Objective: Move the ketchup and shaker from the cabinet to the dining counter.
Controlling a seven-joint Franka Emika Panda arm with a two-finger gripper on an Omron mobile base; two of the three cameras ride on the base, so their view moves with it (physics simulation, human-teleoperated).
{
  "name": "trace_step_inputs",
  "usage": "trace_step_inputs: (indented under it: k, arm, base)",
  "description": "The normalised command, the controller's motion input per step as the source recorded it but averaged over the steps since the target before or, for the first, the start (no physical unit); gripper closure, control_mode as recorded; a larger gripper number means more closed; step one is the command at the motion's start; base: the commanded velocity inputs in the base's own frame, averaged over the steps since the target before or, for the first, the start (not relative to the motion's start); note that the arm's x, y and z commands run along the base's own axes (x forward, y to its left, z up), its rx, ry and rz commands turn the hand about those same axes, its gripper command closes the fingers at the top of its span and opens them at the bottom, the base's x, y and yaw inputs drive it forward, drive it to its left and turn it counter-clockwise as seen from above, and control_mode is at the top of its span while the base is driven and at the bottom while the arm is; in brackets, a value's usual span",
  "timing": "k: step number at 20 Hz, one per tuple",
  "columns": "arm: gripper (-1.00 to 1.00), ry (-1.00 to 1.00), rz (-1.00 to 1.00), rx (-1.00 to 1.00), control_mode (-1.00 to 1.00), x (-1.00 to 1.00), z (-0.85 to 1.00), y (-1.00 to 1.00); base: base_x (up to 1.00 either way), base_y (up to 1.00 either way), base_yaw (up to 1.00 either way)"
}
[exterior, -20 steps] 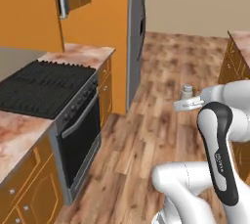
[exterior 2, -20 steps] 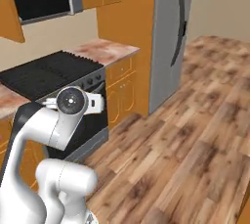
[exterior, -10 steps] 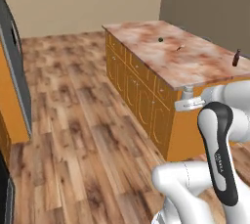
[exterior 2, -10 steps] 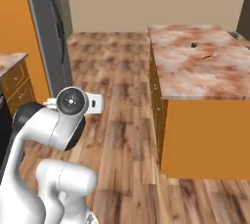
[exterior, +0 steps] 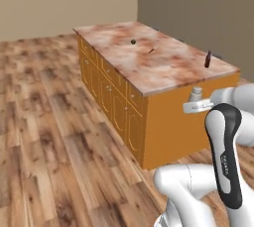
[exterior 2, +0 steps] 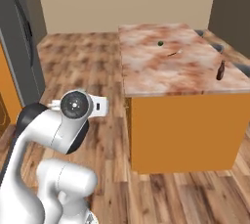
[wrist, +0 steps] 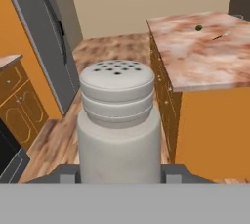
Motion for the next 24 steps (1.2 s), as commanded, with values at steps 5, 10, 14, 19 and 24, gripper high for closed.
trace_step_inputs:
  k: [5, 10, 14, 19, 24]
  arm:
    - [1.00, 0.00, 0.00, 0.00, 1.00, 0.00, 0.00, 0.00]
    - [1.00, 0.00, 0.00, 0.00, 1.00, 0.00, 0.00, 0.00]
    - [1.00, 0.00, 0.00, 0.00, 1.00, 0.00, 0.00, 0.00]
    - [1.00, 0.00, 0.00, 0.00, 1.00, 0.00, 0.00, 0.00]
    - [1.00, 0.00, 0.00, 0.00, 1.00, 0.00, 0.00, 0.00]
  base:
    - [0.42, -0.56, 0.17]
    - [0.45, -0.52, 0.20]
    - [0.51, -0.50, 0.18]
    - [0.51, -0.54, 0.12]
    - [0.48, -0.61, 0.06]
